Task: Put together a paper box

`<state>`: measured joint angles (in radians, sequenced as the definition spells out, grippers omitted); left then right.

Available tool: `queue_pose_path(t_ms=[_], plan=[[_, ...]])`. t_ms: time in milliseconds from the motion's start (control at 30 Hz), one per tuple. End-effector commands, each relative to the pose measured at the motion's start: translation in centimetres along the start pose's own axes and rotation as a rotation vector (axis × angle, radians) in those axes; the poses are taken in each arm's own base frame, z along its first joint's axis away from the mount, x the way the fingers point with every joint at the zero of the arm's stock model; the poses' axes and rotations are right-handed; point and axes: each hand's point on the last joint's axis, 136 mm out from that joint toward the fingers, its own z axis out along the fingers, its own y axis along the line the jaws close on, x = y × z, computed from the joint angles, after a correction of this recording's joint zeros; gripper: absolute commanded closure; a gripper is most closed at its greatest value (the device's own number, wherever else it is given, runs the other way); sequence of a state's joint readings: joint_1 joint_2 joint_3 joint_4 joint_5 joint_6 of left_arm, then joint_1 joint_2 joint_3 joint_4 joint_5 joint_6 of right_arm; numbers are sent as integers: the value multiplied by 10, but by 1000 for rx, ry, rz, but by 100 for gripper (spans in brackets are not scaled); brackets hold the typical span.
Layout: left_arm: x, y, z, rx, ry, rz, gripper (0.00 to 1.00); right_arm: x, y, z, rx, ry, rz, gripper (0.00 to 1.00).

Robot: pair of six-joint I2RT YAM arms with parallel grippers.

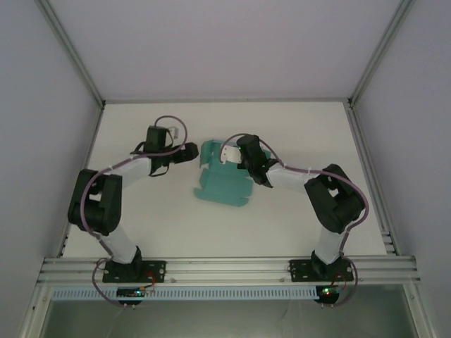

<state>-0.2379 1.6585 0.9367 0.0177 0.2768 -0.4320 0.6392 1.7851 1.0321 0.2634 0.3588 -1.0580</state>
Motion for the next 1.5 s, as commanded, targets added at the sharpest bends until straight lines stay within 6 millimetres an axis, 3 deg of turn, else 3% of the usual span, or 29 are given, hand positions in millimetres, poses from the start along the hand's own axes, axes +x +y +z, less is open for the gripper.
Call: queue_pose_path(t_ms=[0, 200, 400, 667, 867, 1000, 1133, 1233, 1333, 1467], plan=[[2, 7, -14, -18, -14, -13, 2, 12, 6, 7, -41, 54, 44, 100], [-4, 2, 7, 16, 21, -3, 10, 14, 11, 15, -58, 63, 47, 100], [-3, -50, 15, 250, 33, 112, 16, 14, 7, 13, -39, 61, 54, 100], [20, -93, 23, 383, 77, 276, 27, 6, 1, 1, -9, 33, 53, 100], [35, -79, 31, 325, 98, 286, 32, -5, 0, -14, 73, -7, -7, 100], [43, -75, 23, 323, 71, 299, 32, -8, 3, -28, 90, -31, -25, 100], [38, -78, 3, 324, 4, 311, 23, -7, 4, -32, 104, -26, -32, 100], [27, -71, -13, 249, -53, 296, 2, -7, 3, -32, 111, -25, -38, 100], [14, -62, -31, 175, -122, 256, 0, -5, 3, -29, 107, -15, -38, 100], [-2, -19, -30, 4, -134, 102, 0, -8, 0, -27, 123, -23, -39, 100]])
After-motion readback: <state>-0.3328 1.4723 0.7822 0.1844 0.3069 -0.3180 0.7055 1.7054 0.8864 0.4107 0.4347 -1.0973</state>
